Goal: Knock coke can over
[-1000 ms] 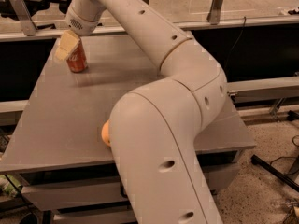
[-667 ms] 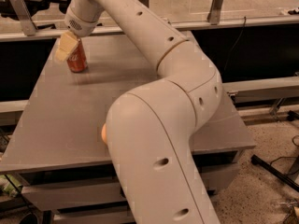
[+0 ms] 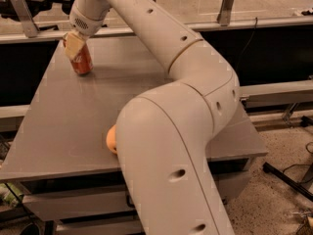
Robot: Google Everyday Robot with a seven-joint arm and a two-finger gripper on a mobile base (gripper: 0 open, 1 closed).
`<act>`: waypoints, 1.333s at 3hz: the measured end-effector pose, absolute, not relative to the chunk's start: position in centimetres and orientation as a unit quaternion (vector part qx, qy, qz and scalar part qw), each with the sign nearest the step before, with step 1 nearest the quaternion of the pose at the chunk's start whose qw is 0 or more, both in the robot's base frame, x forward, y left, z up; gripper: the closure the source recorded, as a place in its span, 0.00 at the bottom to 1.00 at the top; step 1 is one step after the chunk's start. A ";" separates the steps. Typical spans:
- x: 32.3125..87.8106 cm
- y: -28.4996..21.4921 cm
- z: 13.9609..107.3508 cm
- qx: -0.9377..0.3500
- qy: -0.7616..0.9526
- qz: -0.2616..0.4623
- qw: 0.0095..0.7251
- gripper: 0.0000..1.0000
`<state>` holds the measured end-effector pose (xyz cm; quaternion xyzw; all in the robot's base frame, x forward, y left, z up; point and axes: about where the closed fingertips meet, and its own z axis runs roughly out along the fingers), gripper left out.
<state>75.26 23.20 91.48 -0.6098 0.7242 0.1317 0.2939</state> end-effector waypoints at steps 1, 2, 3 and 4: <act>73.8 20.9 93.6 -0.625 0.706 0.111 0.313 0.90; 70.0 16.0 96.8 -0.664 0.673 0.081 0.315 1.00; 67.4 12.9 97.9 -0.702 0.648 0.057 0.290 1.00; 66.1 11.1 97.3 -0.744 0.621 0.034 0.243 1.00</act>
Offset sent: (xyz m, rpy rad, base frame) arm -0.0879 -0.1213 0.0868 -0.0848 -0.2012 0.1536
